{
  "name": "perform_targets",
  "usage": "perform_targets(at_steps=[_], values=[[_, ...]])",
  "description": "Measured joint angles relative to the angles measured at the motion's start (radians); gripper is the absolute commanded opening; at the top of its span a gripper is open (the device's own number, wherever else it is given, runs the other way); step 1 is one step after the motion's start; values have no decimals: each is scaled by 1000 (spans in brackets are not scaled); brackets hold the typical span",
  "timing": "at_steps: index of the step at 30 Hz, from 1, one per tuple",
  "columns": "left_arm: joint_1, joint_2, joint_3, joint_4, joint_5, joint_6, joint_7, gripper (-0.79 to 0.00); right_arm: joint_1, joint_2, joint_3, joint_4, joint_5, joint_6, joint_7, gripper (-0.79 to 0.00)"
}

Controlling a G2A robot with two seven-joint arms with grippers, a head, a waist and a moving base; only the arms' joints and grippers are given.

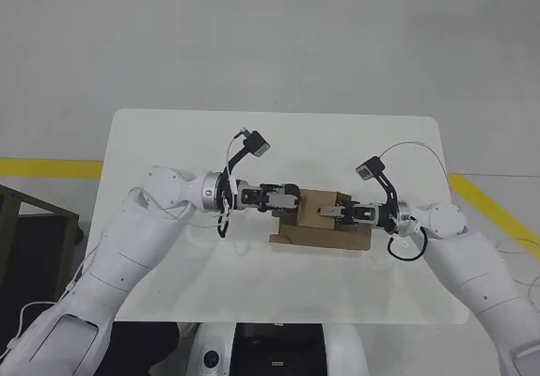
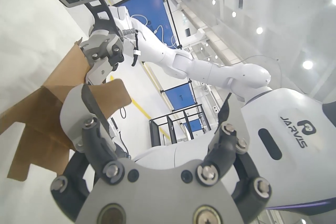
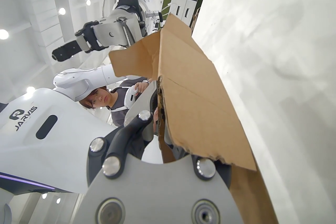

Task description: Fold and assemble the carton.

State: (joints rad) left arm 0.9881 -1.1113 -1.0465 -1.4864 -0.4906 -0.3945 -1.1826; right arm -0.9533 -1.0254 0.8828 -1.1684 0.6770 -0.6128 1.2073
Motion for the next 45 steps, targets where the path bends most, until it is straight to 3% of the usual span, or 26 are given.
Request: perform_targets(at_steps=[13, 27, 45], values=[[39, 9, -21, 16, 33, 31, 12, 0, -15, 3, 24, -21, 7, 6, 6, -785], [-1, 1, -2, 86, 68, 7, 41, 0, -29, -2, 7, -87, 8, 30, 30, -785], [-5, 0, -6, 68, 82, -10, 52, 0, -14, -7, 13, -40, 5, 9, 9, -785]])
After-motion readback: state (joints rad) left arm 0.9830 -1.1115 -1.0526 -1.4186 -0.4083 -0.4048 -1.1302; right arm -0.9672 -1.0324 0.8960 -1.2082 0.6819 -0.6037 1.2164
